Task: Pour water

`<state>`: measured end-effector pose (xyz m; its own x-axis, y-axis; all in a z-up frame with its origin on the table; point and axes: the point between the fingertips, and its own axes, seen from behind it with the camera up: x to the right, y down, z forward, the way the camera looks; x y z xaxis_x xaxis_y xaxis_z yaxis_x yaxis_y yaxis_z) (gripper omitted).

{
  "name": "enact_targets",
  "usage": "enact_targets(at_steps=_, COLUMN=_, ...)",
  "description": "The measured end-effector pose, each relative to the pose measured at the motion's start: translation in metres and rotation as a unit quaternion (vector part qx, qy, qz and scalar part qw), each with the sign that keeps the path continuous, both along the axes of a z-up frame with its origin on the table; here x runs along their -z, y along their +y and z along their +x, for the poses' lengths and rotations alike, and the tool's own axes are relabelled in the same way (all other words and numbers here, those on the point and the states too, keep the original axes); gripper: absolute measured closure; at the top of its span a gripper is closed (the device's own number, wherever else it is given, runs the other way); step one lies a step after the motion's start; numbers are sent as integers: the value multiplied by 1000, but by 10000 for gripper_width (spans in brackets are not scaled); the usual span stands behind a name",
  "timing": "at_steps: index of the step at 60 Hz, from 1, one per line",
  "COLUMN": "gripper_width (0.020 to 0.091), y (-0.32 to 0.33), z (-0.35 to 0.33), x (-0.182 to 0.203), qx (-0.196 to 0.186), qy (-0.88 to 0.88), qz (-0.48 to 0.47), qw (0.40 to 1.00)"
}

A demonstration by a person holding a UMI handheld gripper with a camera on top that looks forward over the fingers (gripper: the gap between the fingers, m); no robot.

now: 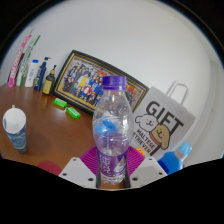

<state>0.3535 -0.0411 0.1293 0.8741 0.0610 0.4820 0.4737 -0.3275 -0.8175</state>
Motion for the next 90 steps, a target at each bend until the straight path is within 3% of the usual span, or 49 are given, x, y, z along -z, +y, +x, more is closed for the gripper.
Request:
enact_targets(at_steps=17, gripper_width=782, y=-10, z=-61, x=-63, qx=-62, qy=-332, qz=26, qw=941)
enact_targets(at_steps=41, gripper_width=778, y=-19, z=-107, x=-67, qx=-117, qy=-648, qz=23, qw=753)
enact_targets(at_steps=52, gripper_width=777, y=-26, z=-114, x=-62, qx=-122, qy=-650, qz=15, qw=750)
enact_targets(at_steps=66, gripper_width=779, y=-37, z=-116, x=-78, qx=-111, qy=-477, qz=21, qw=872)
enact_targets(at_steps=76, gripper_width=777, y=-50, z=-124, x=-91, qx=-100, qy=-190, qz=18, qw=976)
enact_targets(at_steps=90, gripper_width=775, y=-57, z=-126, x=-48, qx=-77, qy=178, qz=-20, qw=981)
